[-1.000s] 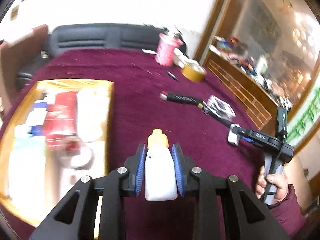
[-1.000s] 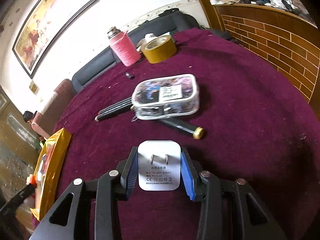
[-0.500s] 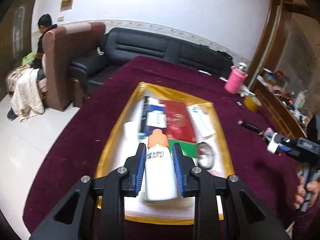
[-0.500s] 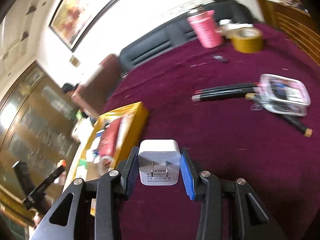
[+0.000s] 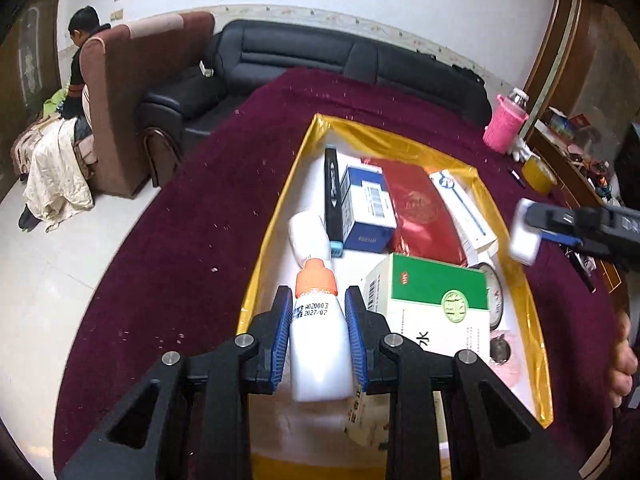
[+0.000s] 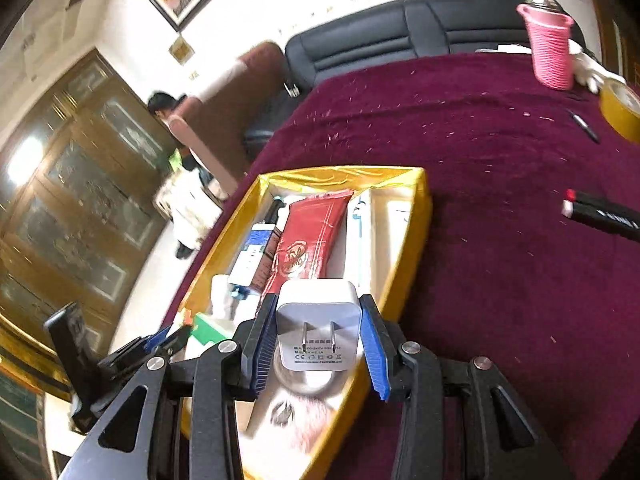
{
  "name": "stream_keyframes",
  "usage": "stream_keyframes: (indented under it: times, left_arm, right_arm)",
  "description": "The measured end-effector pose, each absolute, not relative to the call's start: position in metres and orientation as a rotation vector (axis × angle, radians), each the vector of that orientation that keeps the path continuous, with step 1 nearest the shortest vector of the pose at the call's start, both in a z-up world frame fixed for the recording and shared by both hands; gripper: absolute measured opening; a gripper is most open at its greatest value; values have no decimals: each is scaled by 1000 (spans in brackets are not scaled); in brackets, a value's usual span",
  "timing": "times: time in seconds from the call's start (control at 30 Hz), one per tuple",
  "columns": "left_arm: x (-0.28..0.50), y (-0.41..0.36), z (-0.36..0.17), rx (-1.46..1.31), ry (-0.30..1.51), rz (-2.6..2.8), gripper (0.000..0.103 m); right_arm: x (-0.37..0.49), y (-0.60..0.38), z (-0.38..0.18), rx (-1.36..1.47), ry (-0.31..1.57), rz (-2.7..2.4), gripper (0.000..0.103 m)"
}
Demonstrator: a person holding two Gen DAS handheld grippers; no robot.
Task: Organize objects
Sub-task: 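Carry the charger and orange-capped bottle into the tray and open both tools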
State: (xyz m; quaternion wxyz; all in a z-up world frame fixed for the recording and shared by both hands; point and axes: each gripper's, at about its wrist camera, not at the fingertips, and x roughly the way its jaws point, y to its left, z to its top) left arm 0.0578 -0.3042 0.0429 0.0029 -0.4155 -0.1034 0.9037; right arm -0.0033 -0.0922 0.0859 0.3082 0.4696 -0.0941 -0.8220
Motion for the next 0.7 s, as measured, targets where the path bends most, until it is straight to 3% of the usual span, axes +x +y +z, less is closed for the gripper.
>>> stream_keyframes:
  times: [0.33, 0.6, 0.7]
  left_arm:
    - [61, -302, 41, -1293, -303, 2830, 28]
    - [84, -298, 69, -1148, -323, 2887, 76]
    - [91, -293, 79, -1119, -320, 2899, 85]
  right_arm:
    - [-37, -139, 56, 1355, -64, -2228, 44]
    - [-39, -152, 49, 1361, 76, -2293, 44]
    - [-34, -152, 56, 1325, 108, -2321, 48]
